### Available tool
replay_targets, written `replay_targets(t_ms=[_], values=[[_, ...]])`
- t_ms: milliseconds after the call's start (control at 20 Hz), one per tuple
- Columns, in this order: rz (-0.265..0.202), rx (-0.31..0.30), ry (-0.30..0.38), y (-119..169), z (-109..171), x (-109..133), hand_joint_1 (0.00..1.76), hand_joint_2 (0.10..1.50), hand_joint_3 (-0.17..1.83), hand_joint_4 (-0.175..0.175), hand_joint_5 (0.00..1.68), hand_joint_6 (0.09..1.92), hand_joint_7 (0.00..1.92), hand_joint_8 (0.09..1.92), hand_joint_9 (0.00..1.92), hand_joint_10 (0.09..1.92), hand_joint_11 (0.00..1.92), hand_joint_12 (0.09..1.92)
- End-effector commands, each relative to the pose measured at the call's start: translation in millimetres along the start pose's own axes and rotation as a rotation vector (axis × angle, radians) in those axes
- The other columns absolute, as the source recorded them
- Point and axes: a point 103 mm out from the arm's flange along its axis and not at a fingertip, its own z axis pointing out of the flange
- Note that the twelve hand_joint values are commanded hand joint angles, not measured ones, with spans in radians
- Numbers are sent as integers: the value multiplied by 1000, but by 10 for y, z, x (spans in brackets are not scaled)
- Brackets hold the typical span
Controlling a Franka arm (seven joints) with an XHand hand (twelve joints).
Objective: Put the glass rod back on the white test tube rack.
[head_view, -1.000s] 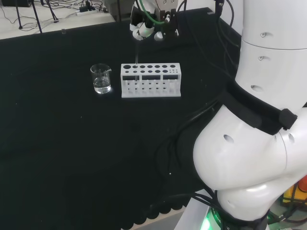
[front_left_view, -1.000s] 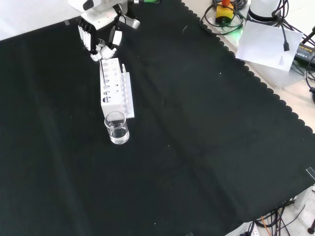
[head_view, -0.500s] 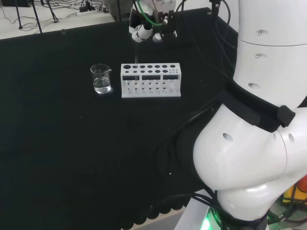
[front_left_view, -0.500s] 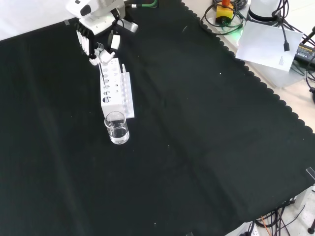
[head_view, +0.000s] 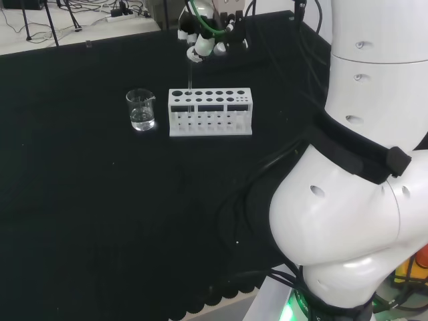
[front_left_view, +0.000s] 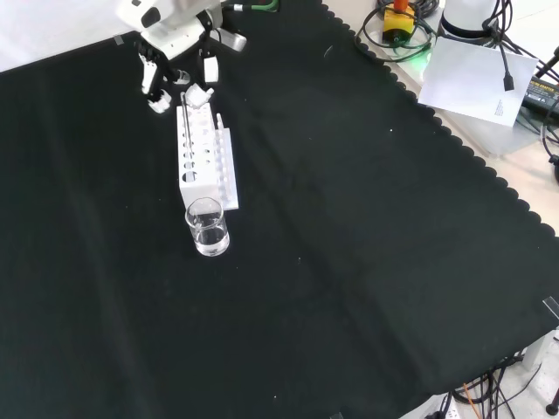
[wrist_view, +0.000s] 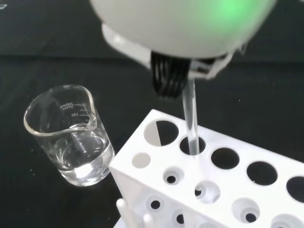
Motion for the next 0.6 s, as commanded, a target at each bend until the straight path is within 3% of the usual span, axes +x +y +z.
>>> replay_targets(t_ms=[50,600], values=[[19,-17,-15,-63,-151,-6,1346,343,953,-175,357,797,771,787,1799,676,1689,830],[45,-69,-40,-379,-554,45,1353,341,933,-175,347,681,723,783,1789,688,1709,818]])
